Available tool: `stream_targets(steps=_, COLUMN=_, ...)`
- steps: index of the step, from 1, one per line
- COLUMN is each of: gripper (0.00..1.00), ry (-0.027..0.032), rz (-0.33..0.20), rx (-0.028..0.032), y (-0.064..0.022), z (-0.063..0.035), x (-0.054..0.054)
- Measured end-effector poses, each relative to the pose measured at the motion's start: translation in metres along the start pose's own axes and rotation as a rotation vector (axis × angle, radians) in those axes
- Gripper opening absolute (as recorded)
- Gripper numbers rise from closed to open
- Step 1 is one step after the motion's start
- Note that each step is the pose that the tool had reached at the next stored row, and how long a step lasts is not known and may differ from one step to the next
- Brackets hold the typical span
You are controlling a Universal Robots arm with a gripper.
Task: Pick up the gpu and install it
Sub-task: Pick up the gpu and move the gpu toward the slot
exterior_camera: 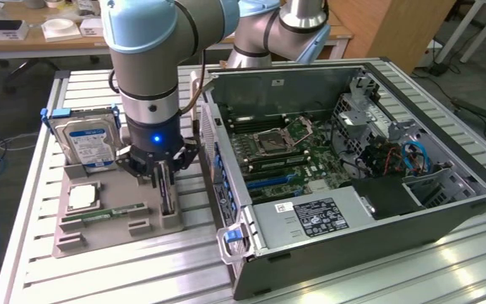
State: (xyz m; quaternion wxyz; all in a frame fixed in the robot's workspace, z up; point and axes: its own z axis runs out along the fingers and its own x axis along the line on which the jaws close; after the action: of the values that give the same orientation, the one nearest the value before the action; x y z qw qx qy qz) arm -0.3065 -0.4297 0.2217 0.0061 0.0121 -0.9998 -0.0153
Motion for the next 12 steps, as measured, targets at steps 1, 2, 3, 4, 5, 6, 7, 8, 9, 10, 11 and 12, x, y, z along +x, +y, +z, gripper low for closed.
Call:
stream_targets(steps=1, gripper=0.38, ry=0.0000, rz=0.000, rx=0.0001, y=0.0000, z=0.0000, x=0.0000)
stream_targets(steps=2, gripper=0.38, ry=0.0000, rz=0.000, rx=0.0000, y=0.0000, z=0.0000, x=0.0000)
stream_targets(steps=3, gripper=0.38, ry=0.0000, rz=0.000, rx=0.0000, y=0.0000, z=0.0000, x=0.0000)
stream_targets(steps=4, gripper=0.38, ry=-0.0001, rz=0.000, rx=0.0000, y=0.0000, z=0.0000, x=0.0000)
stream_targets(steps=5, gripper=0.36, ry=0.0000, rz=0.000, rx=0.0000, y=0.0000, z=0.0000, x=0.0000)
stream_targets(steps=6, gripper=0.30, ry=0.0000, rz=0.000, rx=0.0001, y=0.0000, z=0.0000, x=0.0000)
stream_targets(steps=7, gripper=0.30, ry=-0.0001, rz=0.000, rx=0.0001, y=0.0000, z=0.0000, x=0.0000)
stream_targets(steps=8, gripper=0.30, ry=0.0000, rz=0.000, rx=0.0001, y=0.0000, z=0.0000, x=0.0000)
stream_targets(steps=9, gripper=0.27, ry=0.0000, rz=0.000, rx=0.0000, y=0.0000, z=0.0000, x=0.0000)
stream_targets(steps=10, gripper=0.27, ry=0.0000, rz=0.000, rx=0.0000, y=0.0000, z=0.0000, x=0.0000)
stream_targets(steps=11, gripper=0.27, ry=0.0001, rz=0.000, rx=0.0001, y=0.0000, z=0.0000, x=0.0000)
stream_targets(steps=12, gripper=0.27, ry=0.0000, rz=0.000, rx=0.0000, y=0.0000, z=0.0000, x=0.0000)
